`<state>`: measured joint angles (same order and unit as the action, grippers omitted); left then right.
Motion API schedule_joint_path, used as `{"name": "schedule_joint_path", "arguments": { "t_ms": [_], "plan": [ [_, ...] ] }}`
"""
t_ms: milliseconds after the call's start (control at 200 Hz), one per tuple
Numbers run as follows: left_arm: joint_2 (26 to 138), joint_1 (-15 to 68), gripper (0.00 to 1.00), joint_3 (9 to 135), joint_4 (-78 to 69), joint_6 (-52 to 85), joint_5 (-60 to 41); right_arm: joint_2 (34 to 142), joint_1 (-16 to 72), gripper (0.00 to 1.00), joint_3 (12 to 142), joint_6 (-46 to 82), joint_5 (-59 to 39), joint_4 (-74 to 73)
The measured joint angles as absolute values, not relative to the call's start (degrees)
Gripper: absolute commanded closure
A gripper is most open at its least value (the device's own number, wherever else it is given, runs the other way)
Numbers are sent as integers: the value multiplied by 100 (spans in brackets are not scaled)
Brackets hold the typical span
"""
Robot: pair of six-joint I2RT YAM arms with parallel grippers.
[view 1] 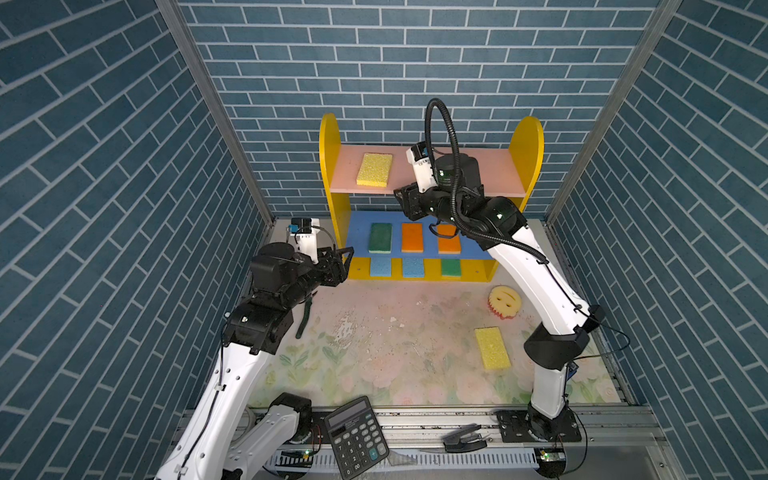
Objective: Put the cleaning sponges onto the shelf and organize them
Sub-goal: 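Reach the right gripper back up toward the yellow sponge on the top board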
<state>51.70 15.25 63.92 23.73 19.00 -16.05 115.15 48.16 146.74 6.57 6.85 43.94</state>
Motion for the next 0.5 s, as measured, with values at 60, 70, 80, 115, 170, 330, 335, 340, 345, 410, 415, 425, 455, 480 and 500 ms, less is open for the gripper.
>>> {"name": "schedule_joint_path", "arguments": {
  "t_ms": [60,70,80,115,170,330,335,340,345,410,415,425,455,480,500],
  "plan": [
    [5170,1520,33,6392,2416,1872,-1592,11828,4814,38,14960,462,668,4427],
    [5170,1518,33,6392,2421,1865,-1588,11872,4810,37,14980,421,663,4427],
    [5170,1518,33,6392,2432,1859,-1586,11898,4807,36,14988,414,659,4429],
    [5170,1516,33,6392,2464,1848,-1566,12001,4794,35,15006,340,650,4438],
    [5170,1511,33,6392,2508,1835,-1544,12075,4770,33,15008,180,622,4274],
    [5188,1500,33,6392,2558,1848,-1496,12066,4648,32,14908,165,355,4101],
    [5188,1500,33,6392,2561,1848,-1496,12064,4644,32,14901,167,342,4093],
    [5188,1500,33,6392,2558,1848,-1496,12064,4635,31,14886,167,314,4071],
    [5192,1500,33,6392,2558,1850,-1494,12062,4630,32,14877,167,305,4058],
    [5229,1500,33,6392,2543,1865,-1496,12011,4543,32,14704,220,161,3839],
    [5234,1500,33,6392,2543,1868,-1496,12007,4536,32,14693,224,150,3830],
    [5238,1500,33,6392,2543,1872,-1498,11998,4517,32,14661,242,117,3795],
    [5260,1498,33,6392,2541,1883,-1500,11968,4475,33,14588,281,45,3708],
    [5277,1496,33,6392,2541,1892,-1503,11946,4440,33,14532,318,-14,3640],
    [5288,1496,33,6392,2539,1903,-1503,11931,4412,33,14494,346,-56,3597]
  ]
}}
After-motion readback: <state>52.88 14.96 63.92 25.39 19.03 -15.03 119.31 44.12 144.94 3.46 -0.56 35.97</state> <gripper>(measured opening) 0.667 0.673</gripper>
